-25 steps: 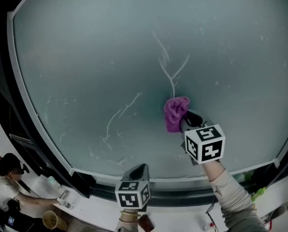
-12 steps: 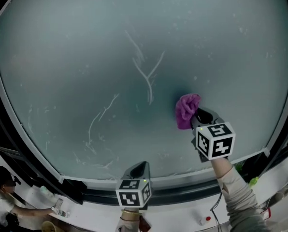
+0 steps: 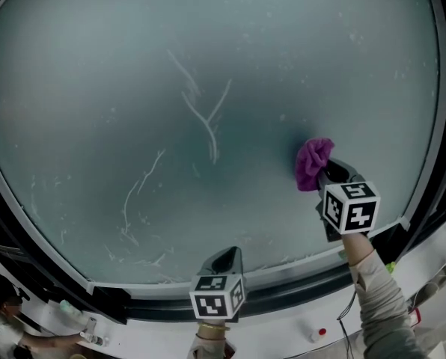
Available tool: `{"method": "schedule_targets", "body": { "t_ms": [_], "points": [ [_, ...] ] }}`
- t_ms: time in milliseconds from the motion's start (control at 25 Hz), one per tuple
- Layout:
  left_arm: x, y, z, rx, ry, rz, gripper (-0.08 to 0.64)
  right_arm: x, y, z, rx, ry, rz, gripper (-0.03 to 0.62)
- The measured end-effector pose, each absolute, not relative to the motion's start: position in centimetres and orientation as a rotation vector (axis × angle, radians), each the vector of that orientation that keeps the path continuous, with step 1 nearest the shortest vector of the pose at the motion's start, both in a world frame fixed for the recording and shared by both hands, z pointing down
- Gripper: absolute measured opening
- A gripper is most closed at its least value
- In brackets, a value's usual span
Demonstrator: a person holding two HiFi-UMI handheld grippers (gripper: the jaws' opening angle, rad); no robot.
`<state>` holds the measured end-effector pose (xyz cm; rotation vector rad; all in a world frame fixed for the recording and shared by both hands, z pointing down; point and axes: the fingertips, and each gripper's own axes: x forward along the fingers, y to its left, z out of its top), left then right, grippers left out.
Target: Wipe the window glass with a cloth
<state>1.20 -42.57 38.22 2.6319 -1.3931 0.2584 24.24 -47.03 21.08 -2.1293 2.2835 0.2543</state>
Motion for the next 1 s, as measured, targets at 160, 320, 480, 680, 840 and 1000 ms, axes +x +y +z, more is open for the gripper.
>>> {"method": "schedule_targets", "body": {
  "t_ms": [160, 320, 480, 680, 840, 1000],
  "points": [
    [2.0, -42.5, 38.3, 2.644, -1.366, 0.257, 0.005, 26.5, -46.8, 21.5, -2.194, 2.225, 0.229, 0.051],
    [2.5, -42.5, 38.4, 2.650, -1.350, 0.253, 0.005, 28.0, -46.6, 21.8, -2.242, 2.183, 0.214, 0.051],
    [2.6, -42.5, 38.5, 2.650, -1.344, 0.250, 0.005, 28.3, -46.4, 22.0, -2.246, 2.175, 0.202, 0.051],
    [2.0, -42.5, 38.4, 2.642, -1.356, 0.244, 0.005, 26.7, -45.2, 21.8, -2.177, 2.181, 0.192, 0.051],
    [1.2, -42.6, 38.5, 2.625, -1.382, 0.239, 0.005, 24.1, -44.1, 21.9, -2.084, 2.223, 0.196, 0.051],
    [0.1, -42.6, 38.7, 2.602, -1.415, 0.237, 0.005, 20.2, -43.5, 22.2, -1.973, 2.299, 0.201, 0.051]
  ]
}}
